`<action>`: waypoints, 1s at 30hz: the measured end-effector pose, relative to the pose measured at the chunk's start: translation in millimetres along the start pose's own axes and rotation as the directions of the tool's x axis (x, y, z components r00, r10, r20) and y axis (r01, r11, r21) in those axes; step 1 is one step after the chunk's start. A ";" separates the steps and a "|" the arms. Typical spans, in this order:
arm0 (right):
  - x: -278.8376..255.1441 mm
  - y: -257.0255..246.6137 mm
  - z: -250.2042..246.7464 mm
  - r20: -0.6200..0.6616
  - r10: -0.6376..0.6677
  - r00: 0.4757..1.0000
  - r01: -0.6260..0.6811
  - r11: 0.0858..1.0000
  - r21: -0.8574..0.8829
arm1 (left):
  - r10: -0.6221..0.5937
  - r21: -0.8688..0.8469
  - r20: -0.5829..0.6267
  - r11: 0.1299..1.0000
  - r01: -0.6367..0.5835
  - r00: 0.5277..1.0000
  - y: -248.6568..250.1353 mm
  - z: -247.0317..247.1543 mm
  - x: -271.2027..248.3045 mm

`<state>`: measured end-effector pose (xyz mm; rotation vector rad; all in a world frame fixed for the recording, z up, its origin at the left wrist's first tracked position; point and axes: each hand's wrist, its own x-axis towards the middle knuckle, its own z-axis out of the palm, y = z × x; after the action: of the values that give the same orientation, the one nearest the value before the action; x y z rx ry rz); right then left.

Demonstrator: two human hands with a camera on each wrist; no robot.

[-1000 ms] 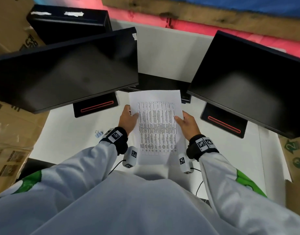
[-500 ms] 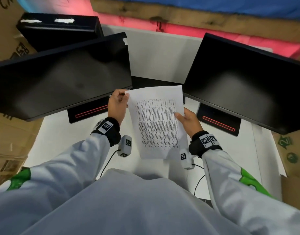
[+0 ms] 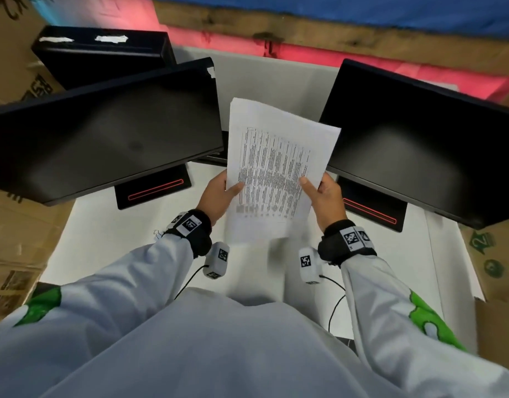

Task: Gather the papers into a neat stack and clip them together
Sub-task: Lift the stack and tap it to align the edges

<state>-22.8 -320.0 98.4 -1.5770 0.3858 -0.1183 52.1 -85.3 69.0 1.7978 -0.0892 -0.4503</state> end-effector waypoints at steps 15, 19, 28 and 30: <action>-22.8 20.6 25.4 -0.092 0.038 0.995 -0.048 0.993 -0.111 | 0.042 -0.197 -0.141 0.978 -0.069 0.989 9.9 20.6 -5.2; -18.9 11.1 24.8 -0.098 0.016 0.995 -0.023 0.998 -0.065 | 0.099 -0.225 -0.213 0.963 -0.147 0.972 14.9 17.4 -5.7; -10.4 -4.9 32.2 -0.143 -0.069 0.987 0.051 0.991 -0.125 | 0.180 -0.164 -0.295 0.958 -0.236 0.938 26.8 21.1 -4.1; -12.6 0.1 34.7 -0.148 -0.034 0.988 0.016 0.993 -0.117 | 0.161 -0.139 -0.278 0.969 -0.205 0.947 20.1 23.5 -4.0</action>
<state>-23.8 -283.1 98.6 -1.6929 0.4976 -0.2385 43.8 -111.2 84.2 1.6515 -0.0308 -0.0777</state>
